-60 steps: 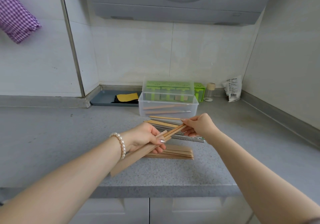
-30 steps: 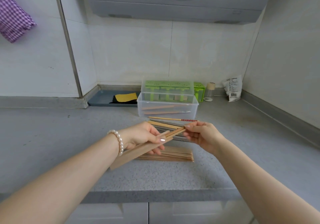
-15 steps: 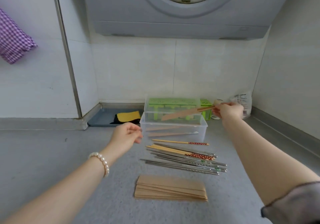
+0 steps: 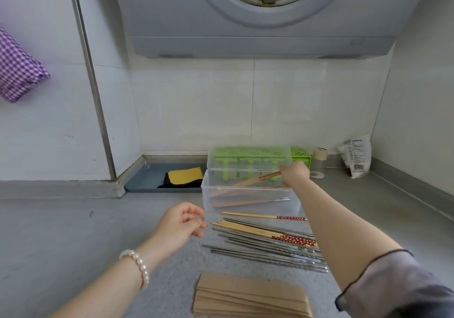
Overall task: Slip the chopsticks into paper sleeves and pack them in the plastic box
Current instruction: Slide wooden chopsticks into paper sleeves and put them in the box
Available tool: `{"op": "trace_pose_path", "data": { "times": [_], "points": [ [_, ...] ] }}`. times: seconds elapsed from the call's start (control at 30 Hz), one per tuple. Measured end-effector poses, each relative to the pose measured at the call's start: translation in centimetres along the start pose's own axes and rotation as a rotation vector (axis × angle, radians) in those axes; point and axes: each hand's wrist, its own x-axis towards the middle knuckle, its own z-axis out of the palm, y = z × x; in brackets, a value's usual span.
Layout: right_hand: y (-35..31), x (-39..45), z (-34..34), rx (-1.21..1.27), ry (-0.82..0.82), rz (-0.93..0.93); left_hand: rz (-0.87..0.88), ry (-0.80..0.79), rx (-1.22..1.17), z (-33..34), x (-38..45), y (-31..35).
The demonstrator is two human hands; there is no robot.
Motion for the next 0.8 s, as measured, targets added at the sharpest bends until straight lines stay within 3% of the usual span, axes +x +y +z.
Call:
{"op": "trace_pose_path", "data": {
  "times": [0.13,0.33,0.57,0.8],
  "points": [
    [-0.2,-0.4,-0.5,-0.317,-0.038,-0.136,-0.001,-0.047,-0.005,0.5,-0.3,-0.1],
    [-0.1,0.3,-5.0,-0.260,0.038,-0.206,0.007,-0.076,-0.014,0.8,-1.1,0.5],
    [4.6,-2.1,-9.3,-0.275,0.101,-0.196,-0.016,-0.128,-0.034,1.9,-2.3,1.5],
    [9.9,-6.9,-8.3,-0.427,-0.243,-0.189,0.026,-0.220,0.068,4.2,-4.2,1.9]
  ]
}}
